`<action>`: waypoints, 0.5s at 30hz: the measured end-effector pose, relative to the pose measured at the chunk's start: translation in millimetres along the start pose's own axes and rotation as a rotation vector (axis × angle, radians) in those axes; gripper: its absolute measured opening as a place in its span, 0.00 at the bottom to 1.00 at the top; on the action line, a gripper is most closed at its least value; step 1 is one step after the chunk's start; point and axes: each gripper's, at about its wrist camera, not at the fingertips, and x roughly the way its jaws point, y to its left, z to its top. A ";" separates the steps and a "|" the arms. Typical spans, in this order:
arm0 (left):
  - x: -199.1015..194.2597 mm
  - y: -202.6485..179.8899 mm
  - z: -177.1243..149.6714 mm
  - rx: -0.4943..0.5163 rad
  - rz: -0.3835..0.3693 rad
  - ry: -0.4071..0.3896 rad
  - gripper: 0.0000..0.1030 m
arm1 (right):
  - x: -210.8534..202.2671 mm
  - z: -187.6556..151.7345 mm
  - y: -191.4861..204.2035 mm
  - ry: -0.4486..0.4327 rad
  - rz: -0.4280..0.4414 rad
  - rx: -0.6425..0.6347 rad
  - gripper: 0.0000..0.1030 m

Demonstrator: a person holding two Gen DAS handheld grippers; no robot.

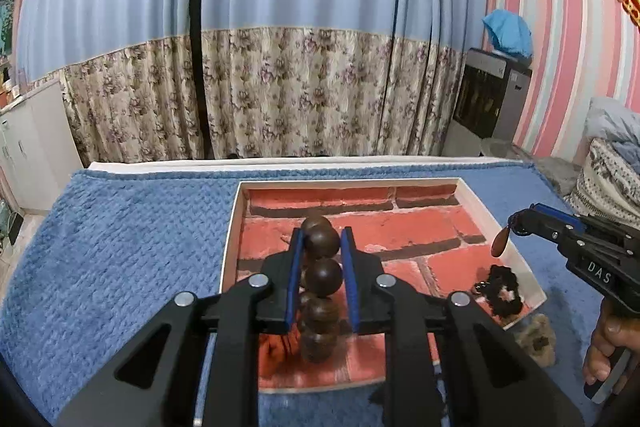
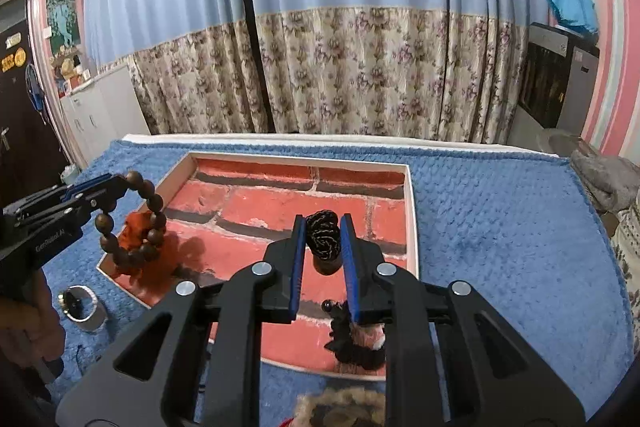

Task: Organize jewelry
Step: 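Lower both held items into the tray and open both tools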

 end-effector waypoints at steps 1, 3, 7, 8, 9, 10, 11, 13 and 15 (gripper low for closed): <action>4.7 -0.6 1.8 0.002 -0.003 0.005 0.19 | 3.6 1.2 0.1 0.005 0.000 0.000 0.18; 13.9 -0.7 3.6 0.007 -0.004 0.025 0.19 | 14.5 3.7 1.4 0.027 0.012 0.000 0.18; 28.4 13.9 -5.0 -0.017 0.039 0.067 0.19 | 31.5 -4.9 -3.8 0.075 -0.016 -0.001 0.18; 31.0 19.5 -8.8 -0.027 0.058 0.077 0.19 | 34.0 -8.6 -6.4 0.085 -0.022 0.001 0.18; 35.4 27.6 -14.1 -0.036 0.081 0.097 0.19 | 37.1 -12.9 -9.6 0.095 -0.029 0.005 0.18; 37.6 32.5 -17.6 -0.040 0.094 0.107 0.19 | 38.7 -15.9 -11.7 0.100 -0.034 0.006 0.18; 39.8 37.5 -21.0 -0.047 0.107 0.117 0.19 | 40.3 -18.6 -13.5 0.106 -0.040 0.006 0.18; 43.8 46.1 -26.5 -0.059 0.116 0.137 0.19 | 42.6 -22.3 -16.7 0.112 -0.044 0.009 0.18; 46.2 49.7 -31.6 -0.056 0.124 0.150 0.19 | 44.8 -24.6 -16.0 0.116 -0.051 0.005 0.18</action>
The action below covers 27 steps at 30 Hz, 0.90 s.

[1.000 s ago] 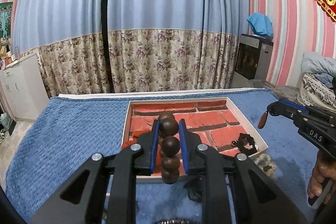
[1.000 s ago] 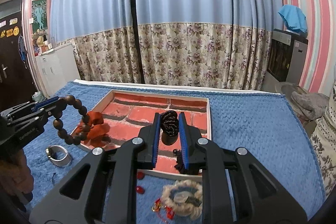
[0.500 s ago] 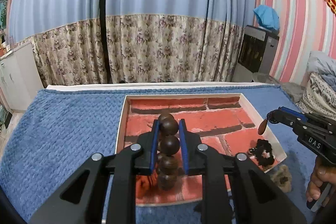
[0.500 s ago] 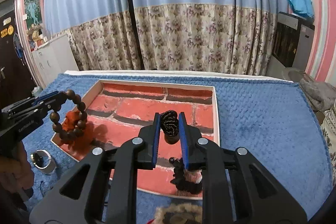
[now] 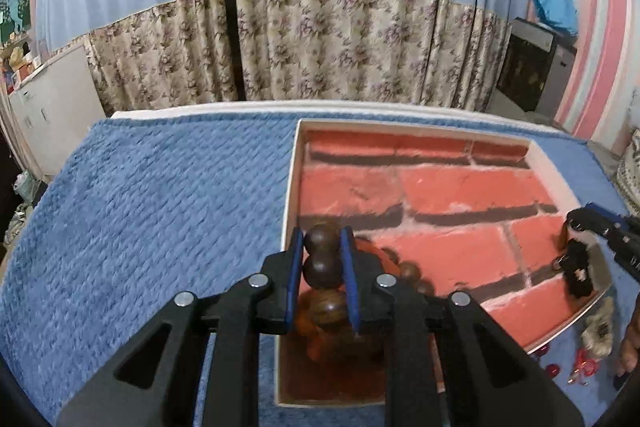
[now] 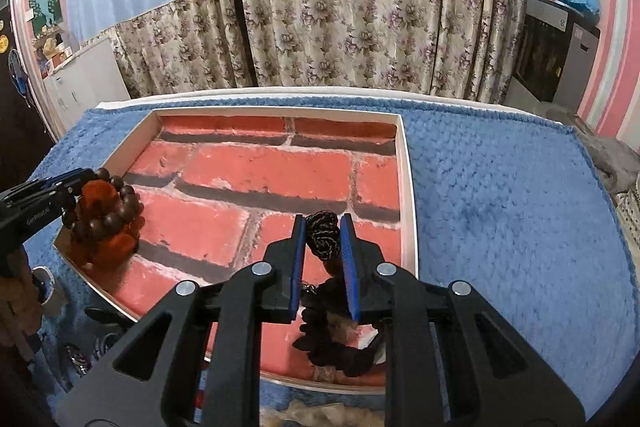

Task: Organize jewelry
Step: 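Lower both held items into the tray and open both tools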

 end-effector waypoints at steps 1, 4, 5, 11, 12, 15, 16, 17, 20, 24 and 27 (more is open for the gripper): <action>0.7 1.0 -2.2 0.000 -0.003 0.005 0.19 | 1.0 -0.2 0.7 0.003 -0.003 -0.004 0.18; 5.9 0.8 -6.4 0.009 0.005 0.026 0.19 | 2.3 -2.7 2.6 0.007 -0.019 -0.018 0.18; 6.3 0.0 -7.8 0.007 0.010 0.028 0.19 | 3.0 -3.4 2.9 0.010 -0.025 -0.021 0.18; 4.9 -0.5 -10.8 0.000 0.046 0.039 0.20 | 9.8 -10.2 -1.8 0.033 -0.050 -0.011 0.18; 4.6 -0.5 -11.4 0.000 0.048 0.041 0.20 | 9.5 -11.6 -4.0 0.033 -0.052 -0.004 0.18; 5.5 0.3 -11.2 -0.002 0.041 0.052 0.24 | 9.1 -14.6 -9.9 0.033 -0.048 0.016 0.24; 5.7 -0.7 -11.3 0.003 0.034 0.056 0.30 | 8.2 -15.2 -11.5 0.029 -0.050 0.021 0.33; 5.5 -2.0 -11.4 0.007 0.019 0.059 0.33 | 6.2 -15.7 -13.2 0.021 -0.050 0.028 0.37; 2.2 -8.5 -12.1 0.018 0.005 0.061 0.46 | 0.2 -15.2 -14.4 0.010 -0.038 0.030 0.40; -10.7 -14.5 -13.5 0.023 0.012 0.036 0.74 | -18.0 -16.0 -21.3 -0.021 -0.029 0.045 0.42; -23.4 -13.1 -14.7 0.018 -0.007 0.020 0.77 | -35.8 -17.2 -29.1 -0.050 -0.023 0.060 0.44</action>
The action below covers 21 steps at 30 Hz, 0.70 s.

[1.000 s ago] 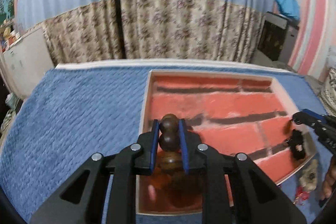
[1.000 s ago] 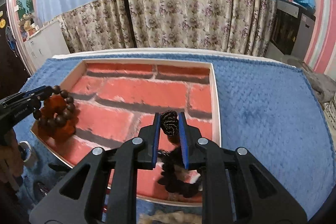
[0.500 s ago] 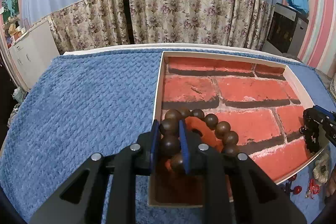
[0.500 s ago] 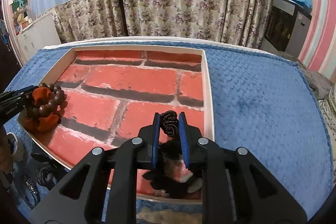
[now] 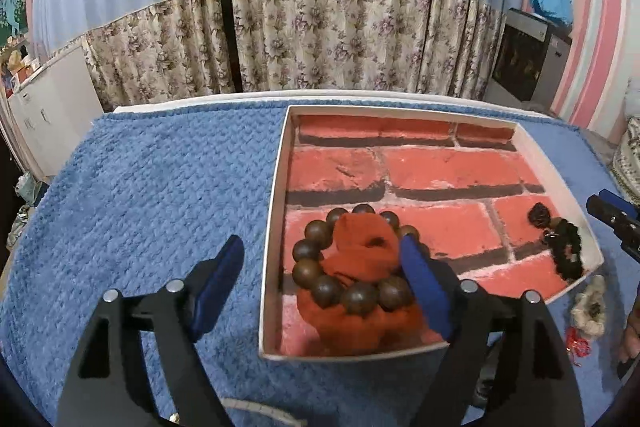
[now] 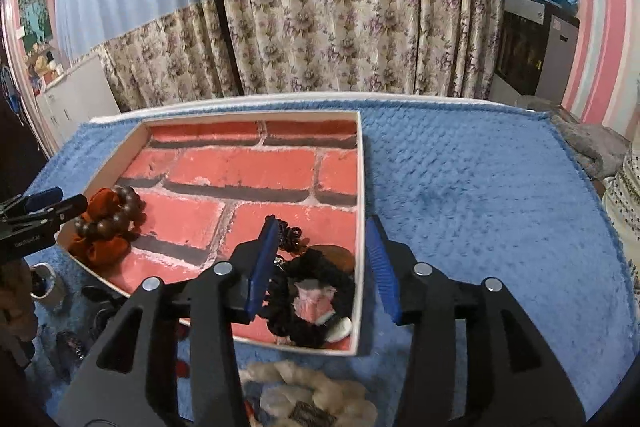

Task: Organize jewelry
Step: 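Lower both held items into the tray and open both tools, then withdraw both tools and move the left tool toward the braided black bracelet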

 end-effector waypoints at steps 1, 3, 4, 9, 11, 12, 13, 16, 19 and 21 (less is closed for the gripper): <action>-2.3 0.0 0.2 0.001 0.000 0.000 0.77 | -4.5 -0.3 -1.4 -0.006 0.000 0.003 0.44; -8.1 2.3 -0.4 0.000 0.002 -0.005 0.77 | -16.4 -1.0 -5.0 -0.020 0.004 0.001 0.44; -11.0 3.7 -0.9 0.000 0.006 -0.008 0.77 | -19.9 -1.0 -4.8 -0.025 0.005 0.000 0.44; -40.7 12.0 -3.0 -0.015 0.019 -0.056 0.77 | -53.9 -6.2 -9.6 -0.073 0.010 0.001 0.45; -56.6 15.2 -5.5 -0.019 0.022 -0.081 0.77 | -67.7 -9.2 -11.6 -0.092 0.012 0.005 0.46; -68.8 16.4 -8.9 -0.016 0.024 -0.099 0.77 | -78.9 -13.0 -12.6 -0.106 0.010 0.007 0.46; -76.4 17.0 -11.7 -0.013 0.027 -0.111 0.77 | -84.4 -15.4 -12.9 -0.112 0.012 0.008 0.47; -103.6 19.5 -29.2 0.005 0.052 -0.148 0.77 | -108.0 -31.0 -16.7 -0.134 0.004 0.011 0.49; -124.4 26.0 -56.6 0.008 0.061 -0.162 0.77 | -125.5 -55.9 -21.0 -0.131 -0.005 0.021 0.49; -132.9 29.6 -75.2 0.000 0.065 -0.161 0.77 | -133.7 -77.5 -22.4 -0.119 -0.015 0.030 0.50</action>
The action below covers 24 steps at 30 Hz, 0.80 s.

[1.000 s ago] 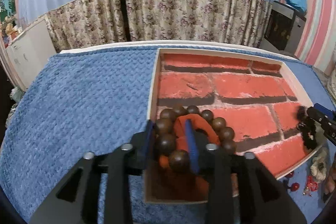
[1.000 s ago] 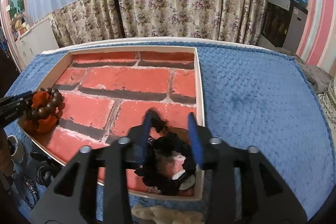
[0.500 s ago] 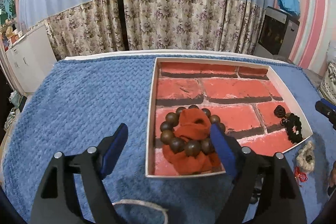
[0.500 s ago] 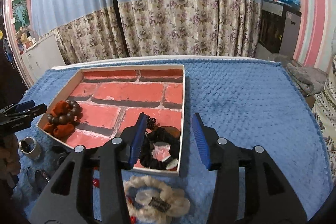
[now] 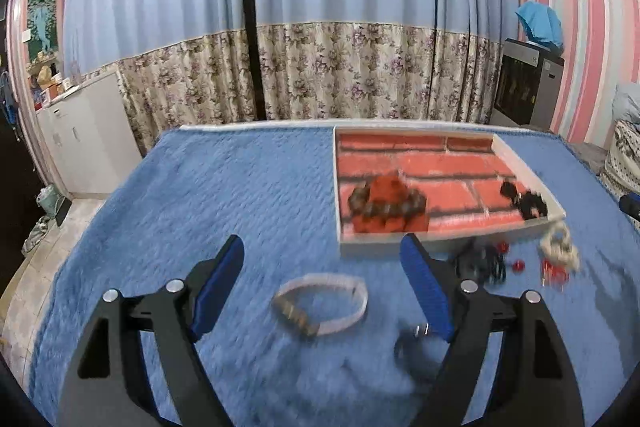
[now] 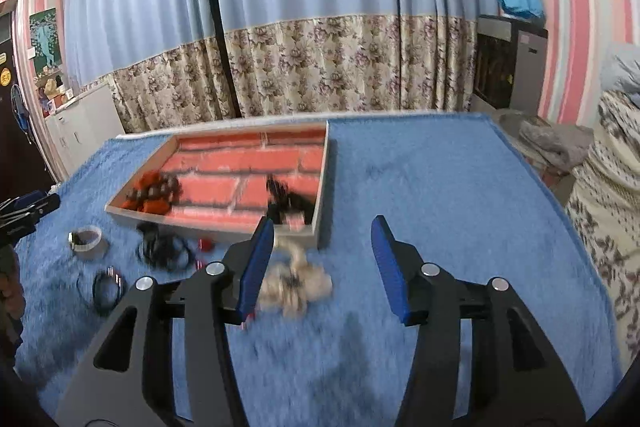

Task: Organize jewelry
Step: 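Withdraw both tools and move the left tool toward the braided black bracelet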

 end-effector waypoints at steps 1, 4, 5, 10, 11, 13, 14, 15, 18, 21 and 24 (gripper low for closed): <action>-6.1 1.8 -10.3 -0.007 -0.001 -0.005 0.77 | -4.7 -10.7 -0.9 0.007 -0.005 0.008 0.50; -20.9 0.8 -34.2 -0.005 0.009 -0.026 0.77 | -13.9 -33.8 1.0 0.023 -0.019 0.023 0.50; -23.5 0.1 -38.8 -0.007 0.004 -0.028 0.77 | -14.1 -38.3 1.9 0.031 -0.019 0.030 0.50; -22.9 -17.2 -54.7 0.002 -0.059 0.017 0.77 | -13.7 -56.2 19.7 0.049 -0.007 0.059 0.50; -20.6 -21.1 -56.7 0.004 -0.060 0.027 0.77 | -12.1 -57.3 24.1 0.053 0.000 0.055 0.50; -13.4 -31.6 -56.8 0.009 -0.075 0.054 0.77 | -9.1 -55.1 37.0 0.053 0.015 0.040 0.50; -10.7 -34.9 -57.0 0.014 -0.070 0.064 0.77 | -5.5 -53.4 46.8 0.057 0.021 0.020 0.50; -5.3 -40.7 -58.2 0.027 -0.061 0.078 0.77 | -3.6 -51.9 52.6 0.057 0.027 0.013 0.50; 6.5 -49.7 -59.9 0.041 -0.062 0.106 0.77 | 6.7 -46.5 69.4 0.061 0.044 -0.002 0.50; 19.3 -55.3 -60.8 0.049 -0.074 0.138 0.76 | 18.8 -42.1 83.7 0.072 0.062 -0.014 0.50; 30.7 -57.8 -61.7 0.056 -0.078 0.164 0.76 | 30.9 -38.3 95.5 0.087 0.068 -0.031 0.50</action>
